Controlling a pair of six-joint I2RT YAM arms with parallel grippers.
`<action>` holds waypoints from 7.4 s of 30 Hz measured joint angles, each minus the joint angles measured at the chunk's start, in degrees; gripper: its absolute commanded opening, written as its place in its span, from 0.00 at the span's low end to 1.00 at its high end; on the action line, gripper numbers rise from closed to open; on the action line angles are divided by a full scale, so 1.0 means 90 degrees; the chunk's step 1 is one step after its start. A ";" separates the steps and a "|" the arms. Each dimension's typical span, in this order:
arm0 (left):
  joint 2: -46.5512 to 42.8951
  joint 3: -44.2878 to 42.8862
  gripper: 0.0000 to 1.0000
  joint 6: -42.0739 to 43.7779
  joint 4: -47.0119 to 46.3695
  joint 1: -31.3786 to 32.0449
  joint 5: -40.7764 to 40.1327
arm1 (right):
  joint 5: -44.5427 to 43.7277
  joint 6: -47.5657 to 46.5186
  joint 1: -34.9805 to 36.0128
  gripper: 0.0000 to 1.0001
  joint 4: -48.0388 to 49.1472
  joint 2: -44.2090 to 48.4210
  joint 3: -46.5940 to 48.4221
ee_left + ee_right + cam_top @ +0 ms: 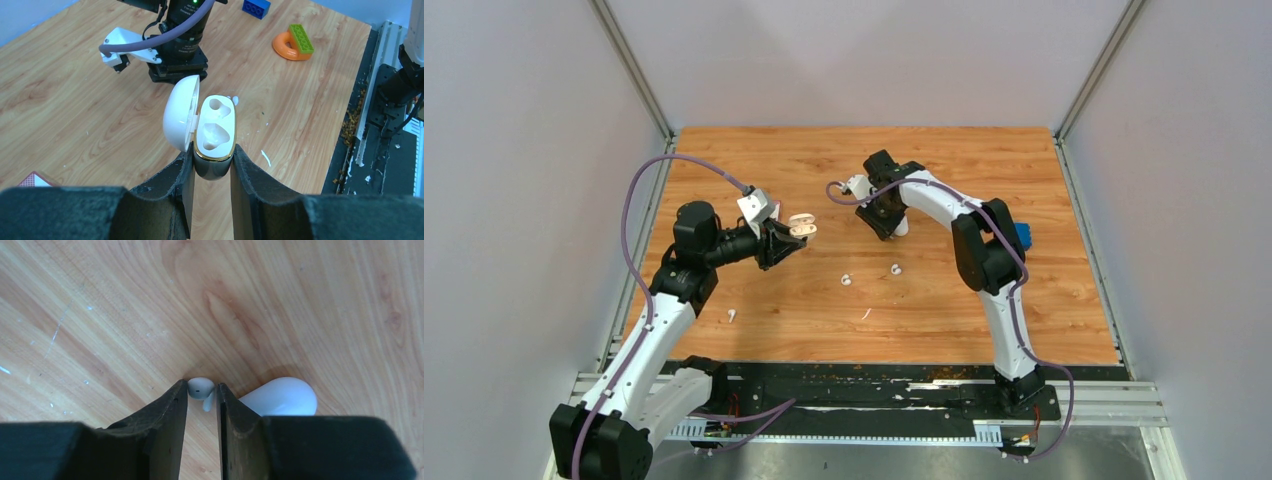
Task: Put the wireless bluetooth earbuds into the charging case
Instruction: Pick up the earbud from the center of the board, then place the earbud in the charging case.
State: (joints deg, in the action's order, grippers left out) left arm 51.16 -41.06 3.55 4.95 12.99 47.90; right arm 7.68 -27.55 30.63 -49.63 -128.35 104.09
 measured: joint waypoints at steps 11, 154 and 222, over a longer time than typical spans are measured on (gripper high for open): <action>0.0000 0.0000 0.00 0.0000 0.0002 -0.0007 0.0000 | -0.0015 -0.0019 0.0000 0.27 0.0000 -0.0090 0.0083; 0.0969 -0.1256 0.00 -0.2866 -0.2766 0.0053 0.0146 | 0.2647 0.3143 0.1554 0.04 0.5644 0.4257 -0.1379; 0.0969 -0.1253 0.00 -0.2919 -0.2754 -0.0073 0.0070 | 0.2268 0.2739 0.1707 0.35 0.5974 0.4403 -0.1851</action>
State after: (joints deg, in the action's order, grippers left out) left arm 59.88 -52.34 -22.72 -19.84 12.34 48.53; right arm 28.10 -2.90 46.00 4.14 -88.73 87.44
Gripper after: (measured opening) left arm 0.349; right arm 0.301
